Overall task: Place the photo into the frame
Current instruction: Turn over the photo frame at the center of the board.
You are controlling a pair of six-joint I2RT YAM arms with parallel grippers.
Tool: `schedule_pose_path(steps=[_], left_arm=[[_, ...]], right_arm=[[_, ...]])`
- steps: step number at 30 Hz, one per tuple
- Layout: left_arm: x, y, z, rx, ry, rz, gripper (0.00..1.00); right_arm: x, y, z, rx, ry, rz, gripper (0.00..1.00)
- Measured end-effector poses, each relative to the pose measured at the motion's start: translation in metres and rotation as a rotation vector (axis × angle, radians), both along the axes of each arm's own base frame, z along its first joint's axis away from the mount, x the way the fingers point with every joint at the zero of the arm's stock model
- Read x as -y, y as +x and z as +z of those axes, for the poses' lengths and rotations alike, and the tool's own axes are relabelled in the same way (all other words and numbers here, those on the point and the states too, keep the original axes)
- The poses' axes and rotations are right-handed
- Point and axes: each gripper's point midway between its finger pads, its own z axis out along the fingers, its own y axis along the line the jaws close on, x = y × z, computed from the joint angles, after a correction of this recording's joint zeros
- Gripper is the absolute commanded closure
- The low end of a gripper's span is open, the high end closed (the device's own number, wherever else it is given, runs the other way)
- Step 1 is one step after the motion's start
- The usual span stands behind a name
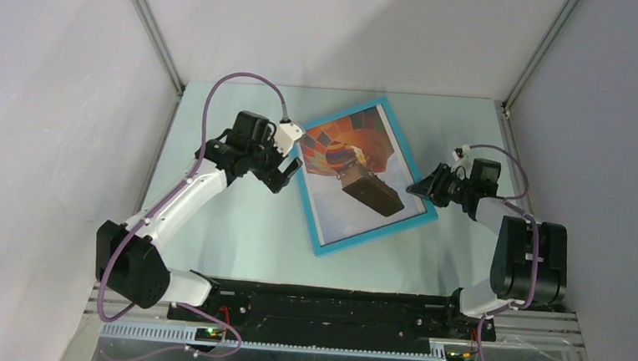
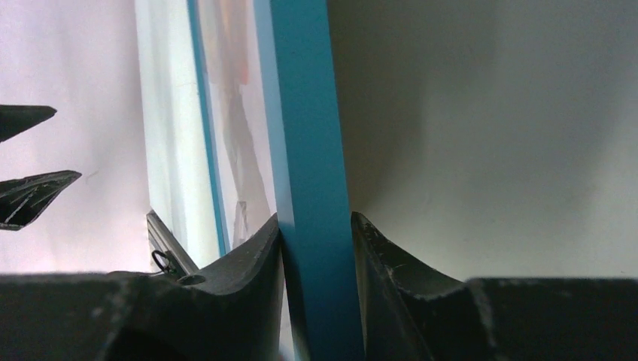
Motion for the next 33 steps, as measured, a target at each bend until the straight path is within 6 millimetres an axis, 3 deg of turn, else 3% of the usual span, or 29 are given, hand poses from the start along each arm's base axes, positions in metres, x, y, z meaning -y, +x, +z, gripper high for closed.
schedule_pose_path(steps=[10, 15, 33], left_arm=[[0.001, 0.002, -0.035, -0.094, -0.007, 0.052, 0.00], [0.002, 0.003, -0.038, -0.103, -0.010, 0.058, 0.00], [0.004, 0.005, -0.053, -0.149, -0.008, 0.084, 0.00]], right_arm=[[0.011, -0.005, -0.040, -0.113, -0.046, -0.046, 0.45], [0.019, -0.006, -0.052, -0.155, -0.066, -0.079, 0.39], [0.019, -0.007, -0.058, -0.180, -0.073, -0.092, 0.37]])
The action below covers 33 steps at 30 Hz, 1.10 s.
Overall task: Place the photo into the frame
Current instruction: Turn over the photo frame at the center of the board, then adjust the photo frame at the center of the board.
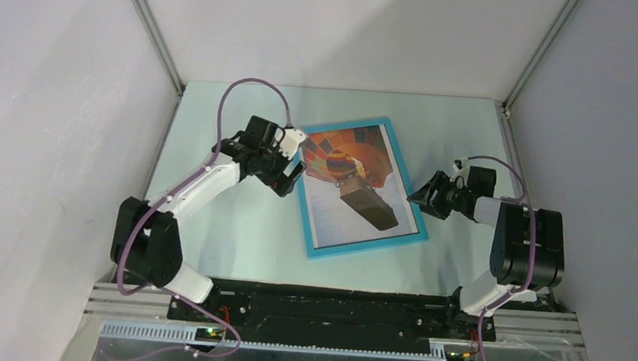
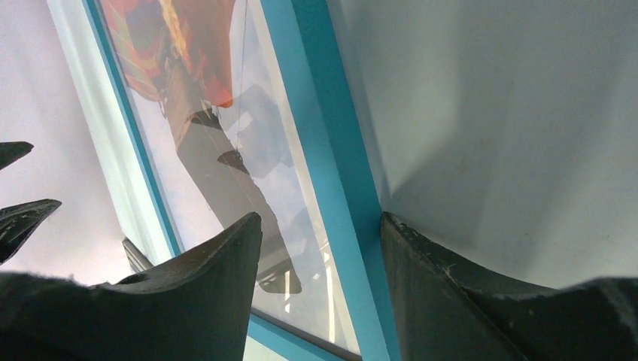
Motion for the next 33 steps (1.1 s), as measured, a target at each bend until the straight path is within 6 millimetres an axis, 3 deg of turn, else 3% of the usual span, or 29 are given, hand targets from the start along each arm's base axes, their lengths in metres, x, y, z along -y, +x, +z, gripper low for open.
schedule_pose_path(steps=[9, 14, 18, 23, 33], left_arm=[[0.001, 0.005, -0.034, -0.105, 0.015, 0.050, 0.00], [0.005, 0.012, -0.055, -0.199, -0.016, 0.102, 0.00], [0.005, 0.028, -0.069, -0.263, -0.063, 0.169, 0.00], [0.003, 0.042, -0.088, -0.348, -0.130, 0.240, 0.00], [0.027, 0.057, -0.087, -0.429, -0.274, 0.284, 0.00]], right_arm=[[-0.004, 0.004, 0.001, 0.001, -0.070, 0.019, 0.35], [-0.005, 0.008, 0.014, 0.024, -0.122, 0.054, 0.34], [-0.002, 0.015, 0.027, 0.073, -0.187, 0.086, 0.33], [0.004, 0.011, 0.027, 0.067, -0.255, 0.124, 0.33], [0.010, 0.012, 0.010, -0.014, -0.312, 0.224, 0.34]])
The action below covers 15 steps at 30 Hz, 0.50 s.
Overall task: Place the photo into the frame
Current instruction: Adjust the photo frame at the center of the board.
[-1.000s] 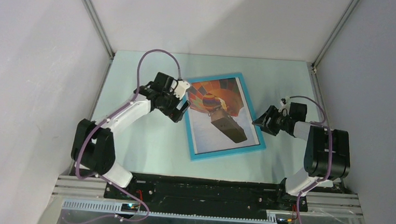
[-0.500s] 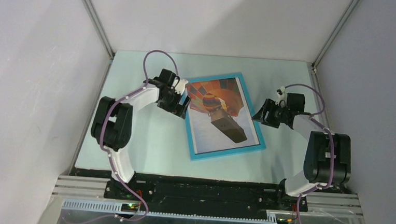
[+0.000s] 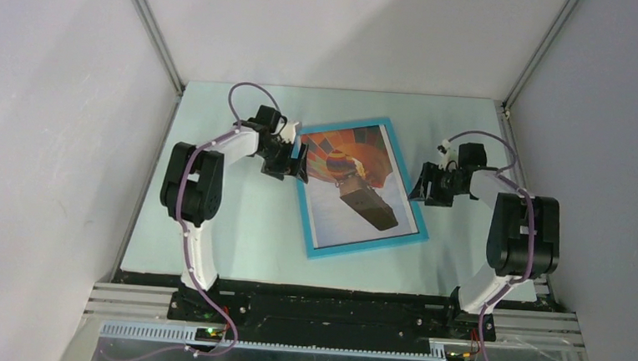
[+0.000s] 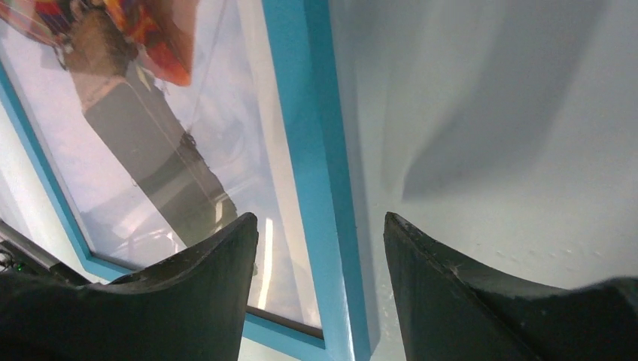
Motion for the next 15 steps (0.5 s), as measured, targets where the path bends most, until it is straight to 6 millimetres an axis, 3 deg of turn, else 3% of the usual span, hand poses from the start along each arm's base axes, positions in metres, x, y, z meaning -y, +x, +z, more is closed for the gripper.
schedule_pose_path(steps=[4, 15], left_arm=[[0.008, 0.001, 0.000, -0.017, -0.044, 0.012, 0.00], [0.016, 0.002, 0.002, -0.017, -0.094, -0.004, 0.00]], right_arm=[[-0.007, -0.013, -0.016, -0.074, 0.009, 0.037, 0.35], [-0.051, -0.026, -0.015, -0.074, 0.039, 0.228, 0.36]])
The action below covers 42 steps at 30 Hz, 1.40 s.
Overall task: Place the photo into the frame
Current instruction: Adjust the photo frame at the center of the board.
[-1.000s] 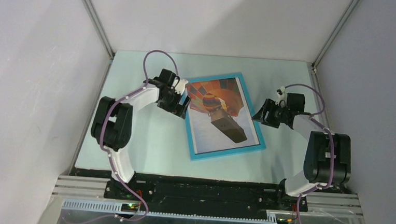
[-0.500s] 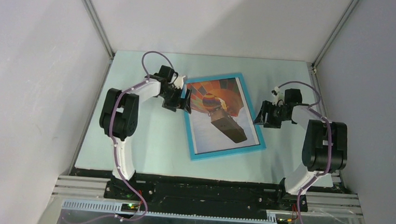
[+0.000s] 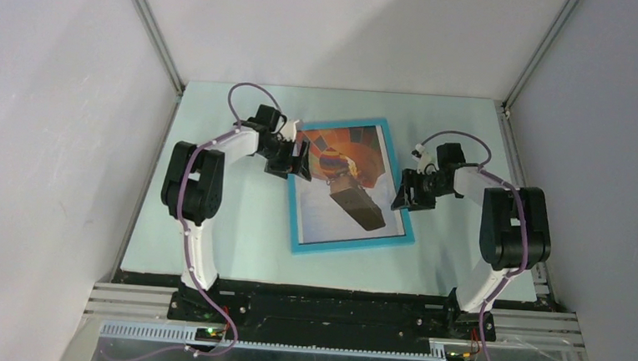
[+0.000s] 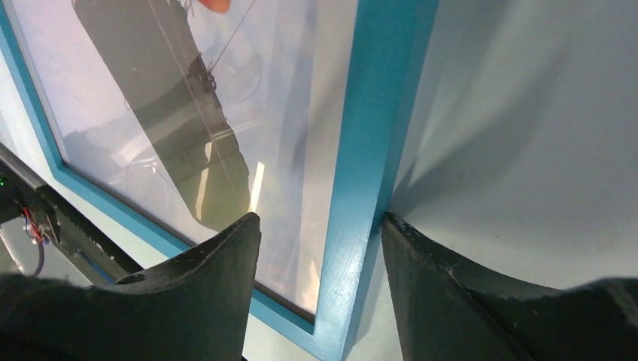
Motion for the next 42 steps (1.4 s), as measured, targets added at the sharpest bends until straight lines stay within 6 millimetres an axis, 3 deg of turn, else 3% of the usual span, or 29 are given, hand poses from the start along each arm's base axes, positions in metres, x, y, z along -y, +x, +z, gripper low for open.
schedule_pose_path(steps=[12, 22, 28, 32, 36, 42], left_arm=[[-0.014, 0.011, -0.003, 0.052, 0.082, 0.011, 0.00], [-0.020, 0.016, -0.005, 0.077, 0.126, 0.011, 0.00], [-0.033, 0.022, -0.007, 0.105, 0.207, 0.038, 0.00], [-0.047, 0.028, -0.005, 0.132, 0.273, 0.077, 0.00], [-0.063, 0.036, 0.011, 0.187, 0.321, 0.125, 0.00], [-0.093, 0.043, 0.045, 0.284, 0.352, 0.218, 0.00]], right_arm=[[-0.023, -0.024, 0.005, -0.042, 0.072, 0.118, 0.36], [-0.031, -0.030, 0.011, -0.047, 0.123, 0.155, 0.34], [-0.027, -0.027, 0.012, -0.041, 0.128, 0.139, 0.19], [-0.011, -0.018, 0.022, 0.005, 0.122, 0.079, 0.09], [0.024, -0.001, 0.042, 0.092, 0.111, -0.045, 0.01], [0.074, 0.019, 0.074, 0.230, 0.060, -0.208, 0.01]])
